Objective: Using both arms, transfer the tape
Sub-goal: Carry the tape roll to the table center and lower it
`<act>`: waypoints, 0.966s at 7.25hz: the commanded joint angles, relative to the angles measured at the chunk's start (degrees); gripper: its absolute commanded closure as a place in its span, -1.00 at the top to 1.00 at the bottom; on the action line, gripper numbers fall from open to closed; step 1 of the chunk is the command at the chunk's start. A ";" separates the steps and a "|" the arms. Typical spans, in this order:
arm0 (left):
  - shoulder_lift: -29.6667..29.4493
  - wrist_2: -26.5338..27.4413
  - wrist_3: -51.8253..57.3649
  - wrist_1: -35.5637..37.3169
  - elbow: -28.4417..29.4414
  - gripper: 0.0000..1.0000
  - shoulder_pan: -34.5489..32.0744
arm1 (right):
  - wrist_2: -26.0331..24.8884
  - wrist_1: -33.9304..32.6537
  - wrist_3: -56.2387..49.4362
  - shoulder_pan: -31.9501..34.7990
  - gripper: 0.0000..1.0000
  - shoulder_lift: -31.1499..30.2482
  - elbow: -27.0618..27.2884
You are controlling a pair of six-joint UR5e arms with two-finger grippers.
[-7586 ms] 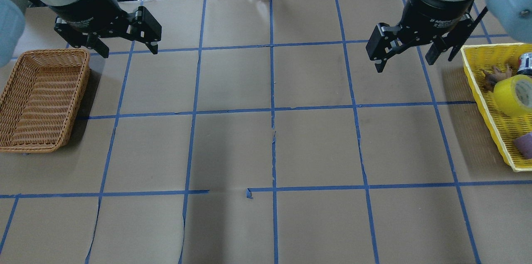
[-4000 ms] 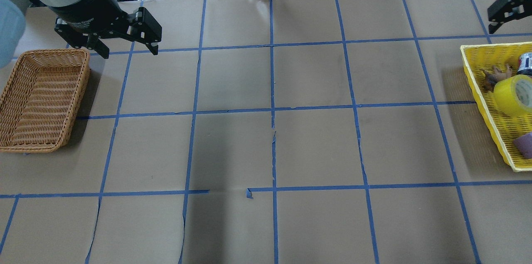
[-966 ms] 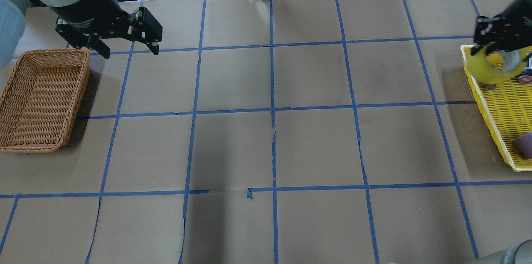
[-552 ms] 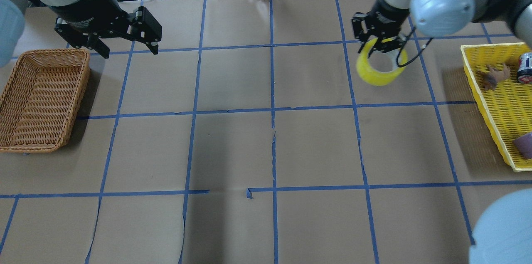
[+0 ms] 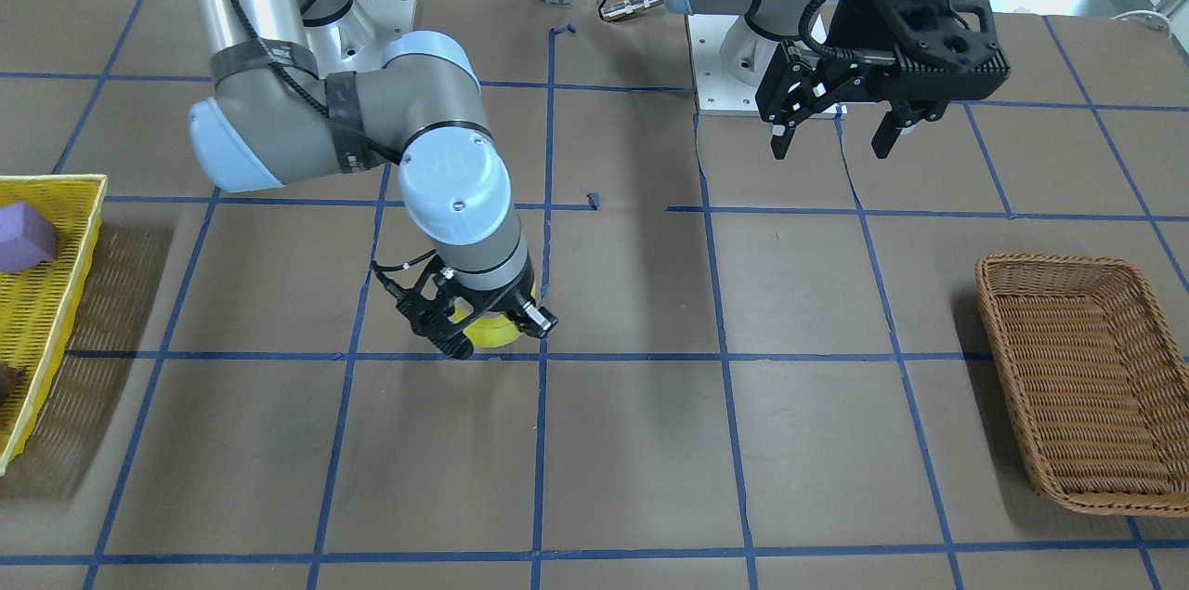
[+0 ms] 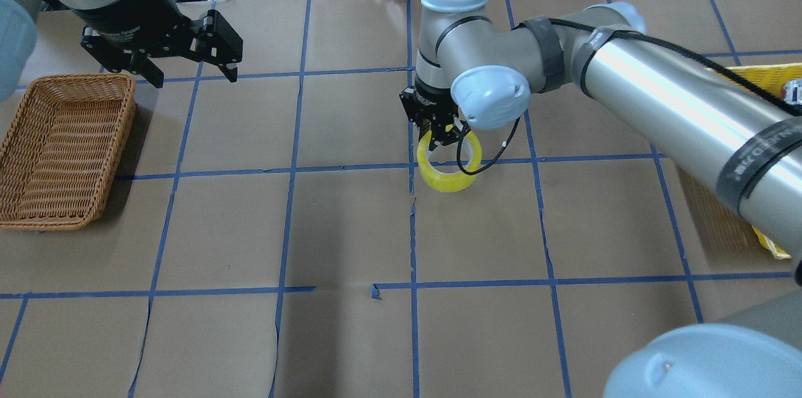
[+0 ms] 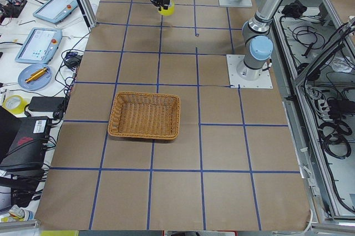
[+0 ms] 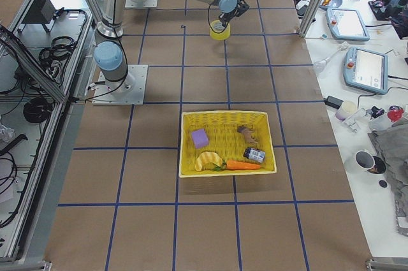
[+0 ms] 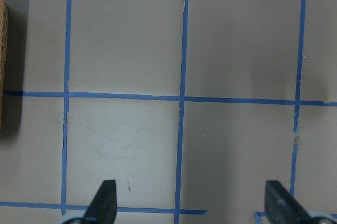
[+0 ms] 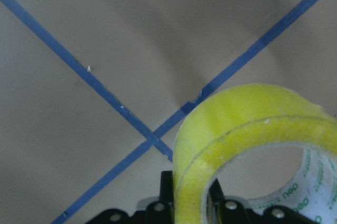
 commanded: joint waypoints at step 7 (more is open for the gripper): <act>0.44 -0.28 0.00 -0.50 0.09 1.00 0.01 | 4.40 -6.48 1.16 4.93 -0.90 1.88 7.63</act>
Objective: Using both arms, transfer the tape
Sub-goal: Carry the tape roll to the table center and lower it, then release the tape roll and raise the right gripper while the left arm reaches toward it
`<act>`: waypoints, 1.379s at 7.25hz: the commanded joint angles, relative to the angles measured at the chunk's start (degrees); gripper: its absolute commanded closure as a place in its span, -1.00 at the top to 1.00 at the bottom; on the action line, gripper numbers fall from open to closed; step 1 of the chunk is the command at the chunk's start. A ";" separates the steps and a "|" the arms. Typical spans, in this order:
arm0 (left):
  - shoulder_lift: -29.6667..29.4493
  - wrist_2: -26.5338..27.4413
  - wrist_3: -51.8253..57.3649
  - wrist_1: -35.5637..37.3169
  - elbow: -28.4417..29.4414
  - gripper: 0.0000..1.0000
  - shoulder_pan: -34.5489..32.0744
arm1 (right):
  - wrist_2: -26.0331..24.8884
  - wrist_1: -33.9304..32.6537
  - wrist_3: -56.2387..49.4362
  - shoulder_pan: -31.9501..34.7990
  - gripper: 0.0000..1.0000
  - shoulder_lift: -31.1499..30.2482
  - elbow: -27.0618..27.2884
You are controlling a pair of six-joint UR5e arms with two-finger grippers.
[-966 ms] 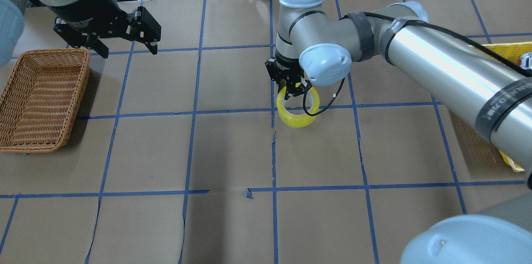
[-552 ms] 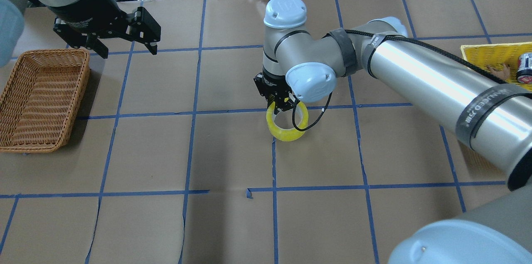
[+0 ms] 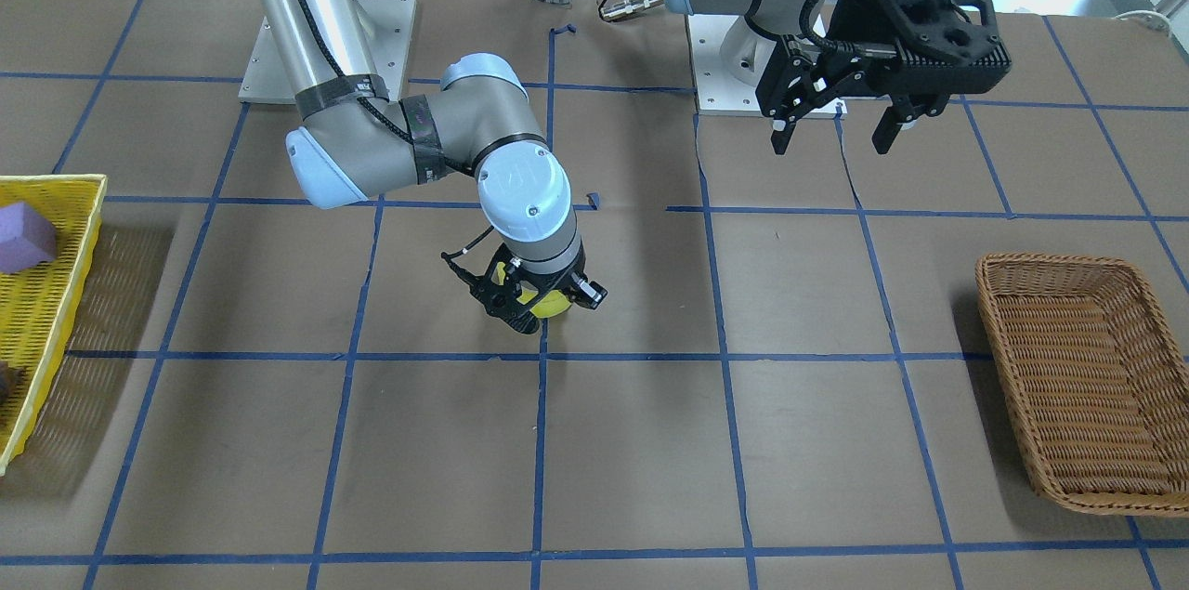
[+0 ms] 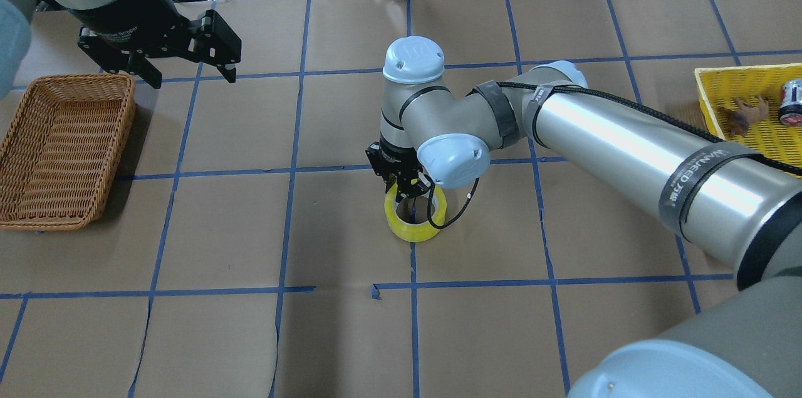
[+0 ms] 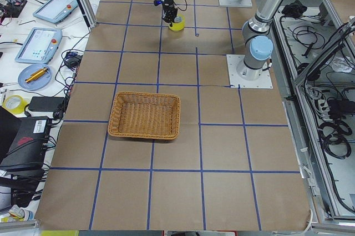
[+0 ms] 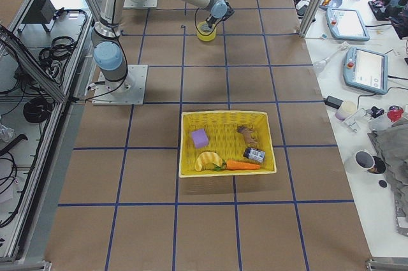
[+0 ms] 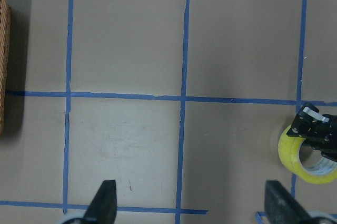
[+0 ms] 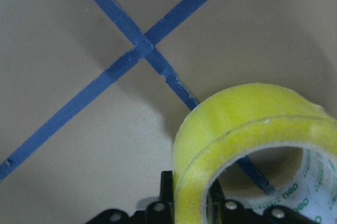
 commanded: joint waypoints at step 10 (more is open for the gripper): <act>-3.86 -0.28 -12.69 -0.39 -1.49 1.00 -7.60 | -9.38 14.08 -33.25 -20.05 1.00 -17.36 -6.46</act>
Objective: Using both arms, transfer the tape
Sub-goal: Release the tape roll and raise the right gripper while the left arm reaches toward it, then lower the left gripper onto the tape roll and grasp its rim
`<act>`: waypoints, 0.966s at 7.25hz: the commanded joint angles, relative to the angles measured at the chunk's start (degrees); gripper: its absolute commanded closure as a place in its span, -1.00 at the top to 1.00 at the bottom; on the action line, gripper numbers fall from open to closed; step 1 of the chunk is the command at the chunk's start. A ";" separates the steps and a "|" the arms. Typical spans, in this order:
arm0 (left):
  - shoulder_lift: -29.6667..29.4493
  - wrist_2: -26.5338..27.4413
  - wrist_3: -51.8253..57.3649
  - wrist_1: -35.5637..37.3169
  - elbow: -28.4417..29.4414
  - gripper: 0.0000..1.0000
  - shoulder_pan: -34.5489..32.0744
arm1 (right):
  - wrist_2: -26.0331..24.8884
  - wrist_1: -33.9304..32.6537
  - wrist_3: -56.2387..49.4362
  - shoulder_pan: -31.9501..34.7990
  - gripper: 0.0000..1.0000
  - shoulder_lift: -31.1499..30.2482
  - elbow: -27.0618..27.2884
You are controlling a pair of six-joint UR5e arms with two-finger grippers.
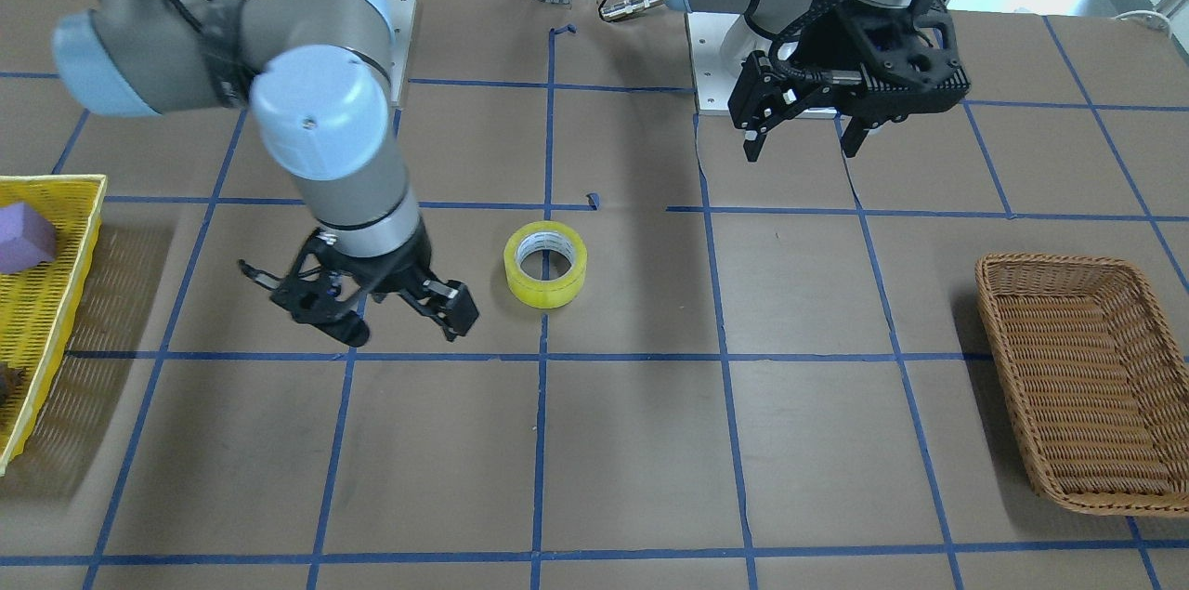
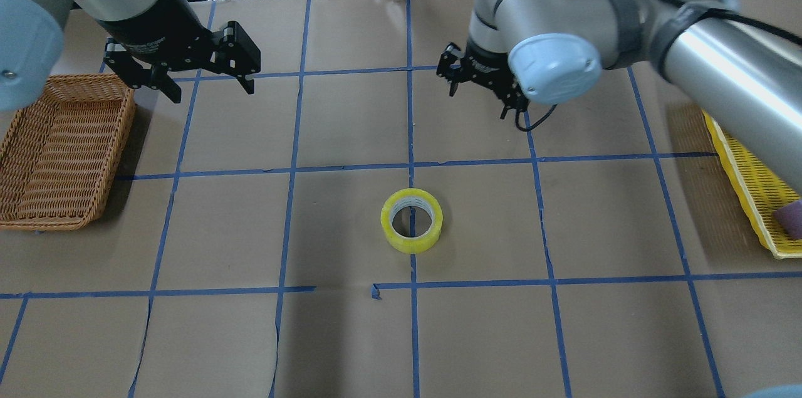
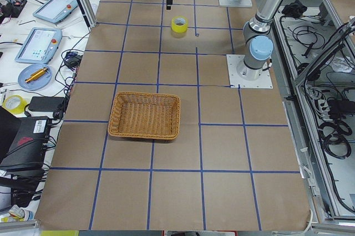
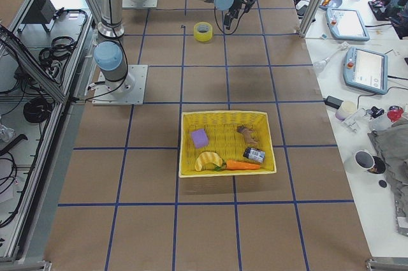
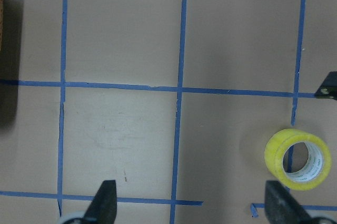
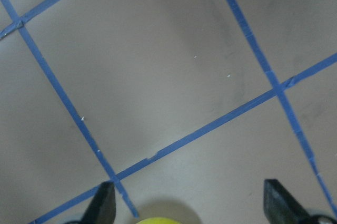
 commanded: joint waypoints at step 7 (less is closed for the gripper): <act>-18.35 0.04 -22.71 25.73 -15.89 1.00 -21.04 | 0.10 16.42 -25.19 -5.47 1.00 -17.83 0.25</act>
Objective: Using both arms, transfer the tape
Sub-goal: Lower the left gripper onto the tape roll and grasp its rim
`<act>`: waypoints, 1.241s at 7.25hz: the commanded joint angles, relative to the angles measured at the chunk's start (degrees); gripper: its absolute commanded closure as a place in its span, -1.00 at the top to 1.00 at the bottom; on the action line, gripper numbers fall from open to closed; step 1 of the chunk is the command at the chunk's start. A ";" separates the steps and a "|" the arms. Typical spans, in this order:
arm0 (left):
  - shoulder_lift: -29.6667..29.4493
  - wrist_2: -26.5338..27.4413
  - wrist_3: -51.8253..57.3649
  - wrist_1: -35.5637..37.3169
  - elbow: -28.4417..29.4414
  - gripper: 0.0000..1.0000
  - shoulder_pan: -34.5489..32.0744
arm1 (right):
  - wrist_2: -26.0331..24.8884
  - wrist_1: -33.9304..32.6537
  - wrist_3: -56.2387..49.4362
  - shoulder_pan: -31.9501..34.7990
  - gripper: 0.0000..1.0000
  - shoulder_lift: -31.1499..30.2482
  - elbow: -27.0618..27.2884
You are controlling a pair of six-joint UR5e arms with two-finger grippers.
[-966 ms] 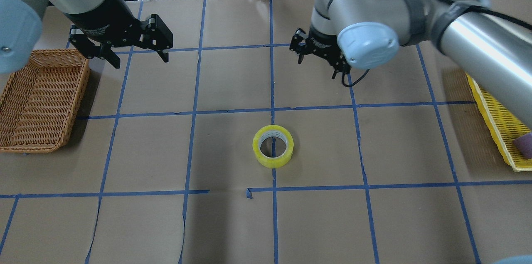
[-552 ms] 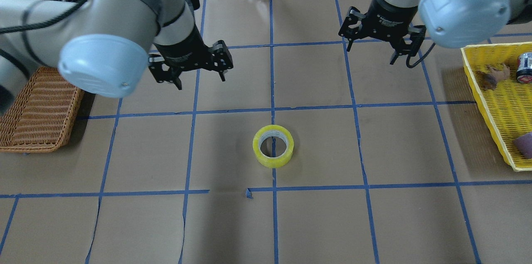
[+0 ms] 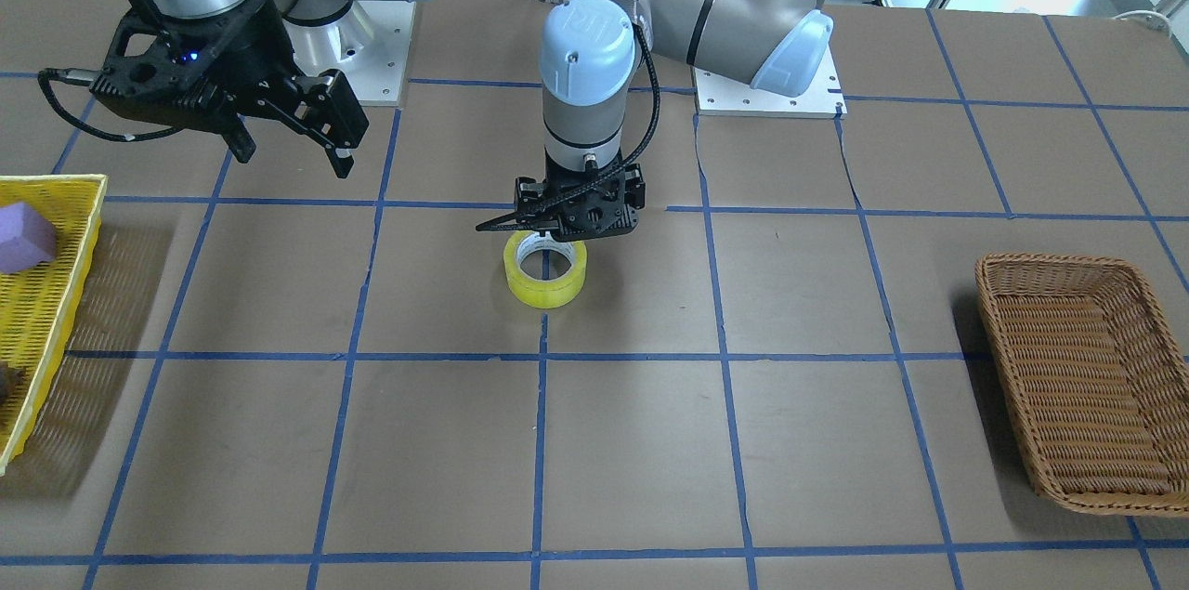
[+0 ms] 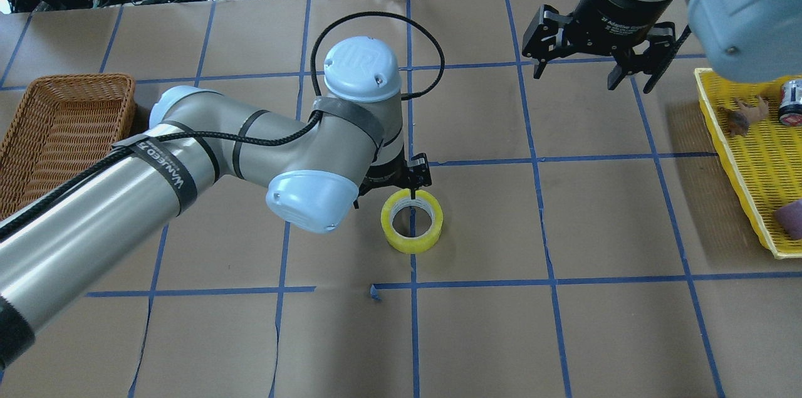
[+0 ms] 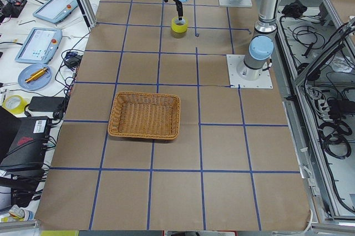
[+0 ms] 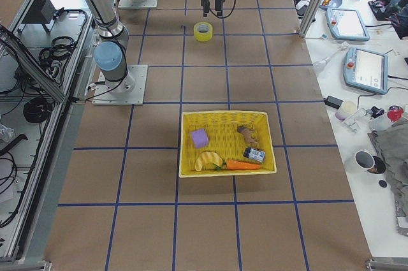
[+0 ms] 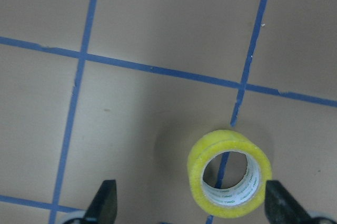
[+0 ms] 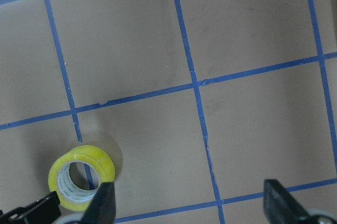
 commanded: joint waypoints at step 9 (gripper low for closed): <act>-7.38 -0.12 0.42 8.65 -3.27 -0.99 -0.12 | -0.73 1.27 -10.74 -0.31 1.00 -1.09 1.52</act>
